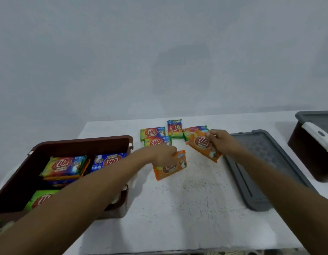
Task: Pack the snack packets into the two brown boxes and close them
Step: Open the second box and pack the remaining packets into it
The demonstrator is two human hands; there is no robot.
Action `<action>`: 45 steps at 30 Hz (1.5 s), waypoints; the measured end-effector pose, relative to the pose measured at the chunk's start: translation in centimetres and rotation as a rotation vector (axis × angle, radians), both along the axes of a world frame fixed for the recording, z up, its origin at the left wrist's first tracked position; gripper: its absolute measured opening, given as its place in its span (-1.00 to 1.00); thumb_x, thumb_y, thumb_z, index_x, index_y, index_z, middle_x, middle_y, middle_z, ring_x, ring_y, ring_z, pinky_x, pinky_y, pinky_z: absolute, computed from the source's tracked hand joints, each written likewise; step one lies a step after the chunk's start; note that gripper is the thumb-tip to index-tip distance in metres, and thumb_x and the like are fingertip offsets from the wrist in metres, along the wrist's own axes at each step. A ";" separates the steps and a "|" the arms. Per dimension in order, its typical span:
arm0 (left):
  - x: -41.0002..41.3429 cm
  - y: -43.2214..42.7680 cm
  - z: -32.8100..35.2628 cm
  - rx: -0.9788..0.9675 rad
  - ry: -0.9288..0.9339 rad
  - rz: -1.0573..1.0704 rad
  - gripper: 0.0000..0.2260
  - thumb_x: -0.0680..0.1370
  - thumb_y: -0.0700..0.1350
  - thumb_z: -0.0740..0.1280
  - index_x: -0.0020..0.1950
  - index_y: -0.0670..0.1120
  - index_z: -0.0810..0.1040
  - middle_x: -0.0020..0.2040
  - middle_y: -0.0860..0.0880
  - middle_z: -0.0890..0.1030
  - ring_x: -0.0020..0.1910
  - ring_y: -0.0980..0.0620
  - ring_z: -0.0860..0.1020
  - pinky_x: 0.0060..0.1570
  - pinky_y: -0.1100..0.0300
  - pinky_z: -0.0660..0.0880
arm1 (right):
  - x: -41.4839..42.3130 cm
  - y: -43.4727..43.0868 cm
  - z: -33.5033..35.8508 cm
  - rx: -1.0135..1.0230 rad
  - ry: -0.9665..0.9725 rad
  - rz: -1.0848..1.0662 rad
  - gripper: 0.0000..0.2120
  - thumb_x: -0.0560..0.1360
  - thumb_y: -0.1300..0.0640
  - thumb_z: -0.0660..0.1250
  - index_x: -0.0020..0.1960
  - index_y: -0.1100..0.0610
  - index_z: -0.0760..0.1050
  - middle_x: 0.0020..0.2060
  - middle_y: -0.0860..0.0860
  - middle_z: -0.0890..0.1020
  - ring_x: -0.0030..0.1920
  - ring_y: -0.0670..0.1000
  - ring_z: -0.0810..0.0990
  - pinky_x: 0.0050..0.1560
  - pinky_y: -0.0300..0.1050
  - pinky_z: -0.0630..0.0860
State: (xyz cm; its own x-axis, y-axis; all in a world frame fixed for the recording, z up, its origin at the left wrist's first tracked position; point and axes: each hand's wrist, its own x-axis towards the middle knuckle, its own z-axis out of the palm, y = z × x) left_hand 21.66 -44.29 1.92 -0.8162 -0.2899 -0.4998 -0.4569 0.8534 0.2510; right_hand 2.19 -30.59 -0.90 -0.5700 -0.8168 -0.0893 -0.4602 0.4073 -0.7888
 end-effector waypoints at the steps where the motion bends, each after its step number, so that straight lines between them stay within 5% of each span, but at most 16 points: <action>1: 0.2 -0.6 0.3 0.061 0.049 0.048 -0.69 0.62 -0.01 0.19 0.33 -0.09 0.40 0.18 -0.07 0.57 0.08 -0.02 0.58 0.07 0.05 0.56 | -0.2 0.0 0.2 -0.016 -0.036 -0.004 -0.65 0.65 0.01 0.14 -0.04 0.26 0.55 -0.14 0.20 0.69 -0.19 0.10 0.68 -0.07 0.06 0.62; 7: 2.1 -2.1 2.7 0.494 0.298 0.295 -0.79 0.65 -0.09 0.15 0.27 0.04 0.45 0.13 -0.04 0.63 0.04 0.01 0.66 0.11 0.03 0.59 | 0.4 -0.6 0.8 -0.069 -0.234 -0.075 -0.68 0.64 -0.03 0.16 0.00 0.17 0.57 -0.08 0.16 0.69 -0.09 0.13 0.69 0.05 0.09 0.61; 11: 3.8 -2.9 4.2 0.553 0.489 0.388 -0.80 0.64 -0.13 0.13 0.12 -0.09 0.53 0.04 -0.13 0.67 -0.07 -0.03 0.66 0.11 -0.02 0.55 | 2.5 -1.1 1.7 -0.105 -0.440 -0.094 -0.71 0.62 -0.03 0.22 0.16 0.16 0.55 -0.02 0.16 0.68 -0.10 0.08 0.67 -0.11 -0.04 0.58; 14: 6.1 -3.9 5.6 0.559 0.582 0.382 -0.76 0.66 0.00 0.17 0.17 -0.11 0.51 0.07 -0.13 0.67 0.00 -0.12 0.67 0.06 -0.02 0.57 | 4.6 -1.5 2.6 -0.082 -0.411 -0.004 -0.70 0.57 -0.04 0.30 0.21 0.11 0.54 -0.01 0.11 0.67 -0.09 0.05 0.68 -0.19 -0.12 0.56; 17: 9.6 -5.7 6.7 0.561 0.583 0.334 -0.78 0.63 0.07 0.22 0.18 0.00 0.50 0.05 -0.06 0.68 -0.07 -0.03 0.67 -0.14 0.13 0.60 | 7.4 -2.5 3.8 -0.089 -0.381 0.053 -0.70 0.53 -0.03 0.36 0.19 0.08 0.54 0.00 0.09 0.67 -0.06 0.04 0.68 -0.20 -0.14 0.56; 21: 15.5 -9.0 7.5 0.543 0.489 0.270 -0.80 0.63 0.00 0.25 0.15 -0.08 0.52 0.03 -0.15 0.67 -0.08 -0.05 0.65 -0.12 0.10 0.58 | 12.1 -4.3 6.2 -0.151 -0.399 0.114 -0.78 0.50 0.01 0.40 0.08 0.10 0.58 -0.06 0.11 0.70 -0.17 0.01 0.69 -0.29 -0.19 0.55; 25: 21.4 -12.4 7.2 0.461 0.274 0.132 -0.78 0.59 0.04 0.29 0.13 -0.06 0.55 -0.10 -0.12 0.64 -0.16 0.04 0.60 -0.17 0.19 0.51 | 17.2 -6.9 8.6 -0.118 -0.183 0.216 -0.76 0.49 -0.03 0.42 0.11 0.03 0.58 -0.07 0.04 0.70 -0.10 0.03 0.70 -0.16 -0.10 0.59; 31: 26.2 -14.4 3.8 0.313 0.094 -0.013 -0.87 0.60 -0.13 0.34 0.00 -0.16 0.44 -0.28 -0.14 0.48 -0.35 0.06 0.37 -0.31 0.20 0.33 | 25.5 -10.1 9.7 0.094 0.490 0.644 -0.76 0.54 0.00 0.33 0.18 0.00 0.54 0.01 -0.09 0.60 -0.03 -0.09 0.57 -0.10 -0.23 0.50; 35: 27.6 -14.7 2.5 0.277 0.119 -0.049 -0.92 0.56 -0.07 0.38 -0.10 0.00 0.50 -0.17 -0.03 0.63 -0.22 0.06 0.55 -0.16 0.10 0.47 | 28.3 -11.3 7.4 0.246 0.518 0.721 -0.73 0.56 -0.01 0.31 0.25 -0.02 0.51 0.01 -0.06 0.60 -0.04 -0.04 0.60 -0.13 -0.21 0.53; 40: 28.4 -14.5 2.4 0.189 0.057 -0.108 -0.92 0.55 -0.01 0.39 0.03 0.06 0.58 -0.02 0.04 0.63 -0.11 0.19 0.57 -0.17 0.37 0.47 | 29.1 -11.5 6.0 0.357 0.551 0.735 -0.73 0.58 0.01 0.28 0.27 -0.04 0.48 0.11 -0.03 0.61 0.02 -0.03 0.60 -0.07 -0.22 0.52; 45: 28.7 -14.9 2.9 0.149 0.051 -0.104 -0.81 0.51 0.01 0.43 0.10 0.02 0.62 -0.01 0.09 0.65 -0.09 0.20 0.61 -0.16 0.35 0.53 | 29.7 -11.2 5.4 0.488 0.736 0.822 -0.67 0.60 -0.03 0.24 0.35 -0.04 0.48 0.18 -0.05 0.60 0.11 -0.03 0.57 0.13 -0.05 0.56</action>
